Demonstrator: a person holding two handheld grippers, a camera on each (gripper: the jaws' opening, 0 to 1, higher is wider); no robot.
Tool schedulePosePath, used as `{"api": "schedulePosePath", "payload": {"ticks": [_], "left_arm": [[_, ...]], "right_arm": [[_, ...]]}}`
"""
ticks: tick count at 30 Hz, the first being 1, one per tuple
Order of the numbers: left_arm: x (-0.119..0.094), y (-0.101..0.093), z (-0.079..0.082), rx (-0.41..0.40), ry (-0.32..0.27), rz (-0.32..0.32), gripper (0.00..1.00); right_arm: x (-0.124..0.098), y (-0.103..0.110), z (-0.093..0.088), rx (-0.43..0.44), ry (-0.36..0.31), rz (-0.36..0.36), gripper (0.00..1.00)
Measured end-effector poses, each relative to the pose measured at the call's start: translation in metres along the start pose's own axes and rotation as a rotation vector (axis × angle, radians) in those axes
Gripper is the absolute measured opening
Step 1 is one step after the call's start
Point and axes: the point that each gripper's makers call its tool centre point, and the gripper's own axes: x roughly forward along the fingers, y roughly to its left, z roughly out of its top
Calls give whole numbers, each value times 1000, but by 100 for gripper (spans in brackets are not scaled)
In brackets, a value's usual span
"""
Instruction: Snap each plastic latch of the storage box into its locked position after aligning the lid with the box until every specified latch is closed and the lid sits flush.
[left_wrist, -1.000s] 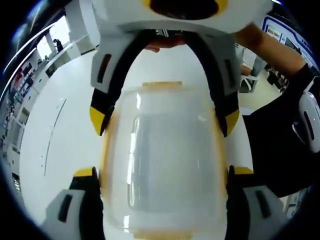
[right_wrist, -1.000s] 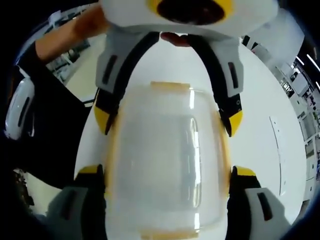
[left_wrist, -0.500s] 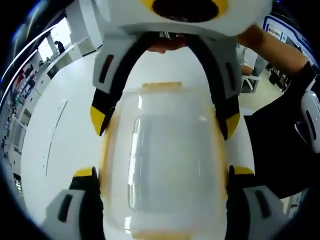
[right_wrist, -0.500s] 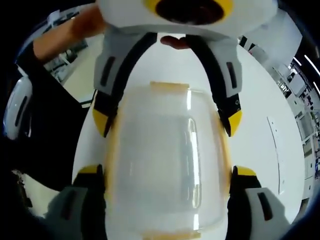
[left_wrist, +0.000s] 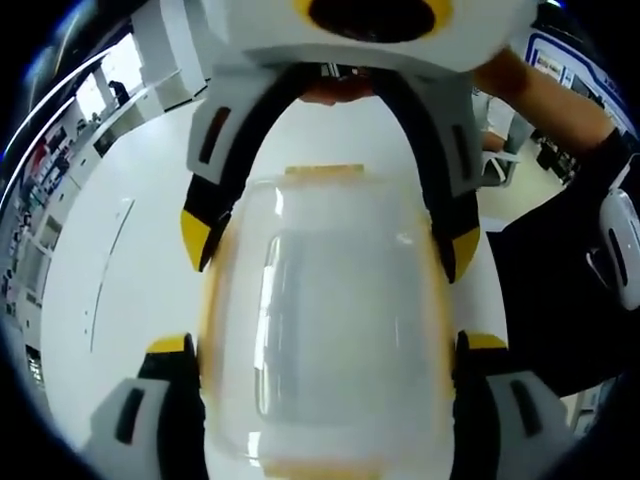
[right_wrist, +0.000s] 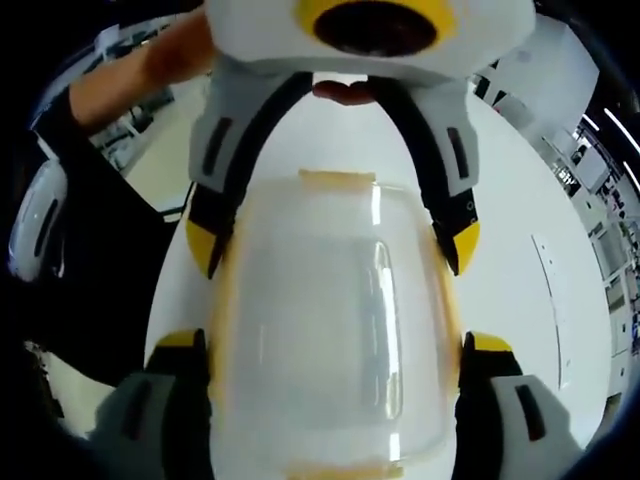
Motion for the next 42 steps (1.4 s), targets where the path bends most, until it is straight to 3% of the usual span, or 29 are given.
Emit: {"api": "schedulePosePath", "payload": {"ticks": [9,18,26,29,31,33,36,39,41,42], "left_arm": [[-7,0,6,-7,-177,-16,100],[-11,1,9,-21,-256,-21,100],[-18,-1,17,-85,-320,-41,100],[-26,-3,16,-121,-332,-54,100],[-30,-3,16,-115,-330,-42,100],[-40,1,23,-102,-379,-13,100],[-51,6,27,-100,-396,18,100],[-61,13,28,-87,-390,84,100],[-64,12,23,-33,-337,118,100],[-66,11,26,-28,-354,125,100]], "right_arm": [[0,0,1,3,-32,8,100],[-2,-1,3,7,-61,10,100],[-4,-1,4,14,-67,1,100],[-13,4,11,77,-121,29,100],[-19,5,15,83,-138,30,100],[-28,2,22,66,-153,-7,100],[-35,0,30,51,-165,-37,100],[-44,-5,39,24,-184,-91,100],[-50,-7,45,28,-205,-120,100],[-53,-8,48,30,-217,-129,100]]}}
